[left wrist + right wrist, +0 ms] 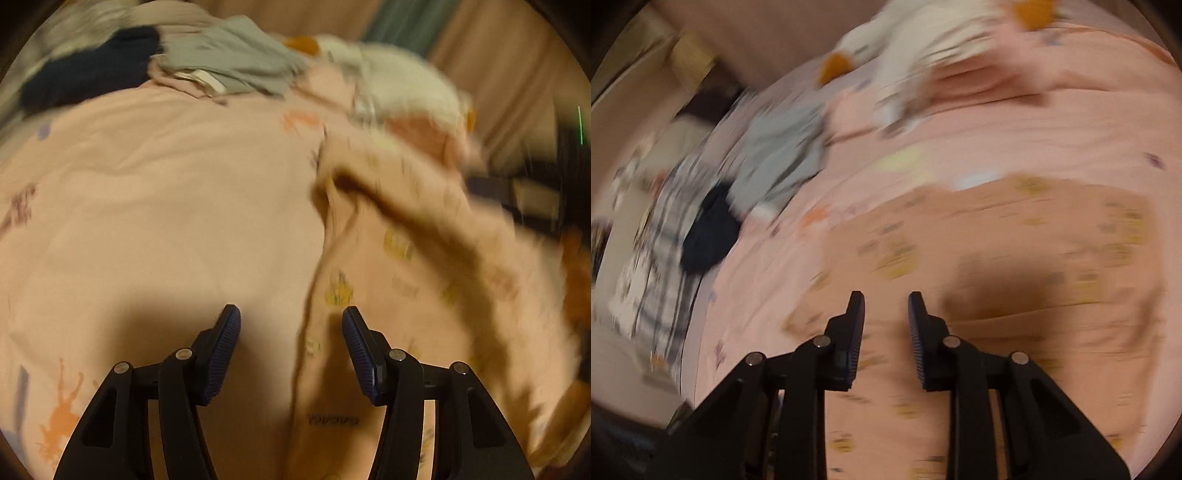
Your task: Fold small clothes
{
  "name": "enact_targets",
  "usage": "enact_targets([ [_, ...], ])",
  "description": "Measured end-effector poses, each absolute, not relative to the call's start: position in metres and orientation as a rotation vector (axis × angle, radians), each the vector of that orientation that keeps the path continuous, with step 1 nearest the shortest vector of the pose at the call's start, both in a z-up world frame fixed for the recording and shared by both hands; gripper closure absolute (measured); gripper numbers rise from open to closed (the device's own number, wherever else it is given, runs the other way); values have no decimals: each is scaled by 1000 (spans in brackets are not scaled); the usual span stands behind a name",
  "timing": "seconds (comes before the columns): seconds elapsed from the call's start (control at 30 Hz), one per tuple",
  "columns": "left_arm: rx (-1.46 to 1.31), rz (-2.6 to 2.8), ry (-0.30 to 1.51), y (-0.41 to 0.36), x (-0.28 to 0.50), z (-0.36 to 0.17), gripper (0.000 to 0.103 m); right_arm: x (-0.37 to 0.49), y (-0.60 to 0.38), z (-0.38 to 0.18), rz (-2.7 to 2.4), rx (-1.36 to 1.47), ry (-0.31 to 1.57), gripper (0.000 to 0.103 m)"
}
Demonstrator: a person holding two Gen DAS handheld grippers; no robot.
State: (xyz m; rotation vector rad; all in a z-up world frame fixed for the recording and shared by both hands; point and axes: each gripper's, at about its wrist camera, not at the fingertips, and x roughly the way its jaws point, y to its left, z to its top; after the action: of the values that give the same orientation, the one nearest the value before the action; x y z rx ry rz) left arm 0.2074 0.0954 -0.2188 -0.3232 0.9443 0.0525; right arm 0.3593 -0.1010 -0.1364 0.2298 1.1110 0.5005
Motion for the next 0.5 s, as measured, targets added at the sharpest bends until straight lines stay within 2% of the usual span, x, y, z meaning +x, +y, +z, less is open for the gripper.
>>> enact_targets([
  [0.1,-207,95,992,77,206,-220,47,353,-26,-156,587,76,1121,81],
  [0.2,-196,74,1015,77,201,-219,47,370,11,-186,459,-50,1114,85],
  [0.3,-245,46,1015,86,199,-220,47,389,-22,-216,341,-4,1172,103],
  [0.47,-241,49,1032,86,202,-220,47,386,-70,-208,403,117,1177,103],
  [0.5,-254,51,1034,88,203,-220,47,384,-75,-201,405,154,1194,95],
])
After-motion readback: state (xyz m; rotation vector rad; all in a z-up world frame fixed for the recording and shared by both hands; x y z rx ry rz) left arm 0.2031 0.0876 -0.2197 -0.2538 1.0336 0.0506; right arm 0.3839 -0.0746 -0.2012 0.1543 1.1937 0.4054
